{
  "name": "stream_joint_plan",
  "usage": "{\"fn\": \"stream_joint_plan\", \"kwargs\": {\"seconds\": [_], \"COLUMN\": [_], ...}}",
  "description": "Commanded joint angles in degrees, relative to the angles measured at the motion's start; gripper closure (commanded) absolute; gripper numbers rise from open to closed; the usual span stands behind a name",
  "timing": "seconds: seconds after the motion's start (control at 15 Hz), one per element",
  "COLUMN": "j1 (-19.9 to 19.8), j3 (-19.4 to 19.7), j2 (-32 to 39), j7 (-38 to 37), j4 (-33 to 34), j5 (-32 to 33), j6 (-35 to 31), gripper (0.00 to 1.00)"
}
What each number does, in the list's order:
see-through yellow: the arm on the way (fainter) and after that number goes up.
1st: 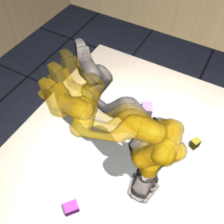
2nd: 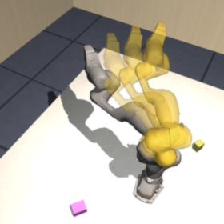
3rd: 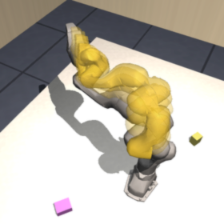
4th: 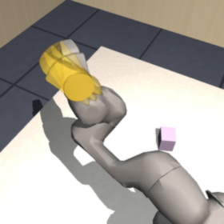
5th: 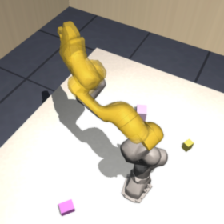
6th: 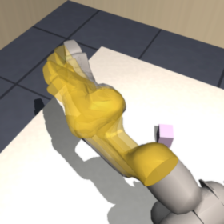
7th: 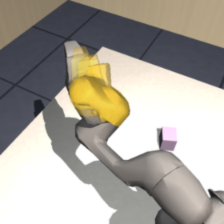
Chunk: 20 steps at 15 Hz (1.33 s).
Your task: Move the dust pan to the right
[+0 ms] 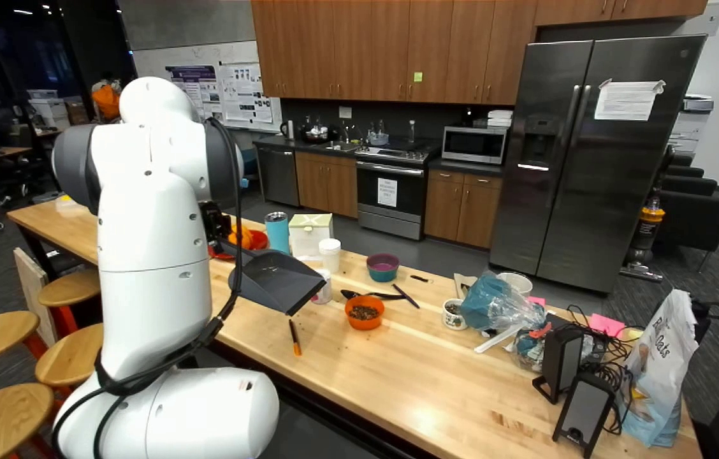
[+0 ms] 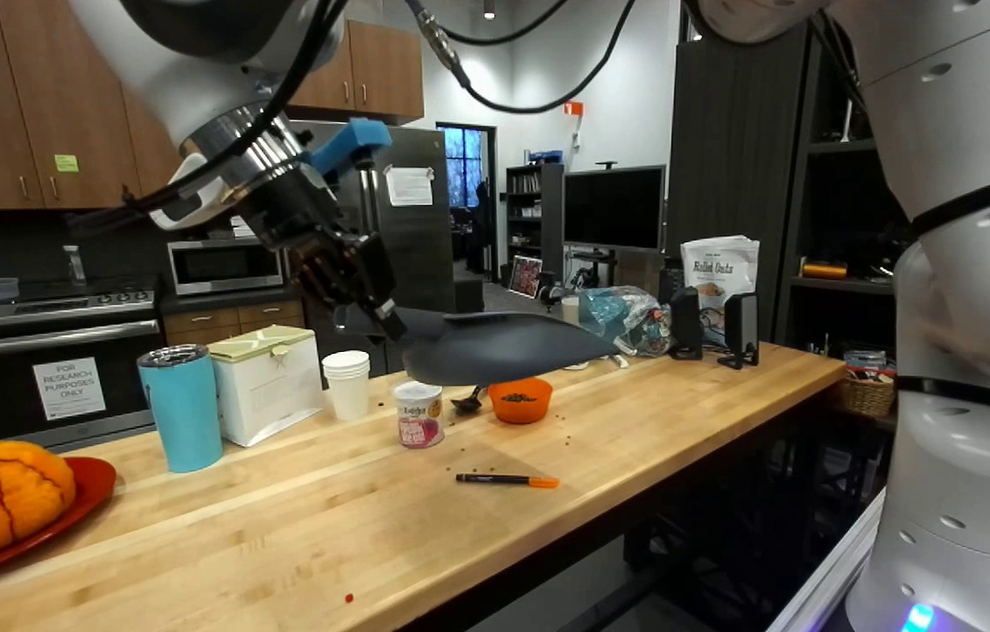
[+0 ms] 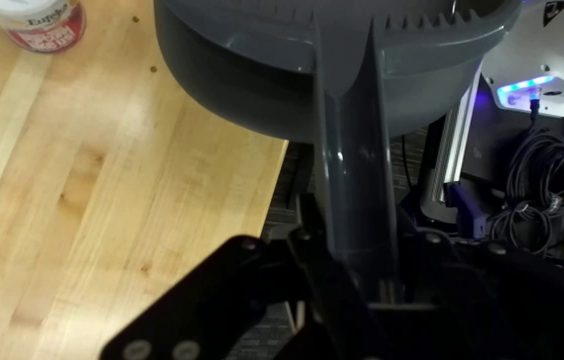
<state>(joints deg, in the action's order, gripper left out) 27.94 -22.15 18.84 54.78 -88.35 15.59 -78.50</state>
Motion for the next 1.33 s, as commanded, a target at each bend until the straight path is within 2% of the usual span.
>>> {"fn": "stream_joint_plan", "kwargs": {"seconds": [0.0, 0.67, 0.93, 1.27], "j1": [-3.04, -7.99, -8.51, -8.79], "j3": [-0.47, 1.38, 3.53, 7.84], "j2": [-7.80, -23.72, -30.79, -38.41], "j7": [-2.23, -4.04, -1.30, 4.47], "j4": [-9.21, -31.06, -38.61, -44.45], "j5": [-2.88, -11.14, -9.67, -3.75], "j6": [-1.33, -7.80, -10.95, -14.73], "gripper": [0.92, 0.92, 0.92, 0.92]}}
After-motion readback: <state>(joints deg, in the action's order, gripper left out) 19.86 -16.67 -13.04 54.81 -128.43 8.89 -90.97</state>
